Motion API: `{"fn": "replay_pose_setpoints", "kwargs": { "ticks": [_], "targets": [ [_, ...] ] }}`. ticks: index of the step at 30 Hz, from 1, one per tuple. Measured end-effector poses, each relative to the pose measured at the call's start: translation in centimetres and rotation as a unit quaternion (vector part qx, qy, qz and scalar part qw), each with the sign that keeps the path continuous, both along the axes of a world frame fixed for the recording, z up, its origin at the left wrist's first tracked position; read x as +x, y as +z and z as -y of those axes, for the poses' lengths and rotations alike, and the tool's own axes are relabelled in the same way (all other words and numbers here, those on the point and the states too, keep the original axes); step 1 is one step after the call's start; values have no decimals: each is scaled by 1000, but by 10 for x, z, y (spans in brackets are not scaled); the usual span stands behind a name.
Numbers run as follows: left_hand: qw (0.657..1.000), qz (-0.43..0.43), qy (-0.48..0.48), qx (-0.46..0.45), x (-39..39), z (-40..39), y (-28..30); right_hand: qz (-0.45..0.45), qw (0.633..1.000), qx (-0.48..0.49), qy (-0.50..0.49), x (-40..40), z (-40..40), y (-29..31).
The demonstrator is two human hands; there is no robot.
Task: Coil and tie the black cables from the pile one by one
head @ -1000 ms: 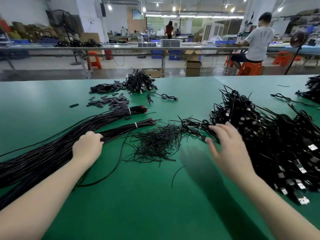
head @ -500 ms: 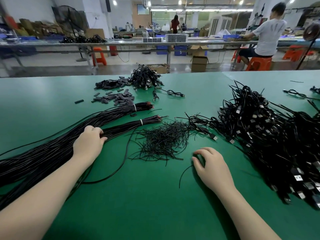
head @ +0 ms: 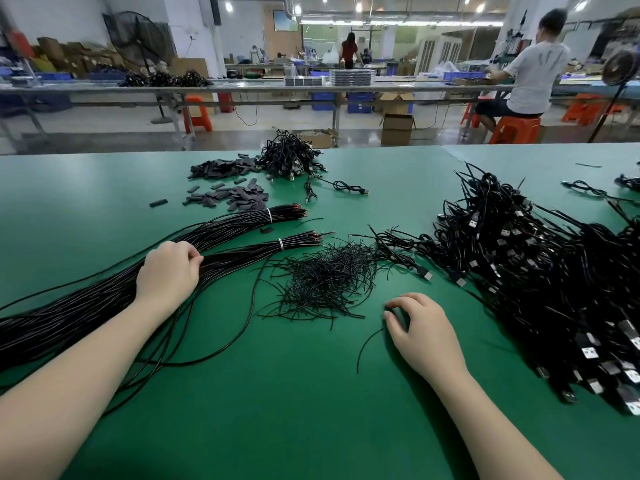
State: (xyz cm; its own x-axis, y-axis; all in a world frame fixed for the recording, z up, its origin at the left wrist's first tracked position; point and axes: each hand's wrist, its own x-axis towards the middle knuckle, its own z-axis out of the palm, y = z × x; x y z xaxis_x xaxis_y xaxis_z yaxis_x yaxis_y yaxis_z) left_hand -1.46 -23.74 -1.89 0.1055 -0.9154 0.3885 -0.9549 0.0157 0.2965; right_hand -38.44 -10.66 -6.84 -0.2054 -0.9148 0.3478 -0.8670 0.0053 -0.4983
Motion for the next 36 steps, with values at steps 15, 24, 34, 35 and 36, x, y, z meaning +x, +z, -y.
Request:
{"fn": "replay_pose_setpoints", "kwargs": {
  "ticks": [15, 24, 34, 35, 36],
  "targets": [
    [893, -316, 6, -322, -19, -40, 60, -6, 1000, 19, -10, 3, -1, 3],
    [917, -316, -43, -240, -38, -56, 31, 79, 972, -73, 208, 116, 3, 77],
    [957, -198, -142, -155, -3, -100, 2, 6, 962, -89, 257, 196, 63, 153],
    [968, -175, -135, -119, 7, -105, -1, 51, 963, -116, 237, 193, 66, 161],
    [978, -148, -126, -79, 18, -109, -5, 62, 964, -119, 228, 190, 69, 168]
  ]
}}
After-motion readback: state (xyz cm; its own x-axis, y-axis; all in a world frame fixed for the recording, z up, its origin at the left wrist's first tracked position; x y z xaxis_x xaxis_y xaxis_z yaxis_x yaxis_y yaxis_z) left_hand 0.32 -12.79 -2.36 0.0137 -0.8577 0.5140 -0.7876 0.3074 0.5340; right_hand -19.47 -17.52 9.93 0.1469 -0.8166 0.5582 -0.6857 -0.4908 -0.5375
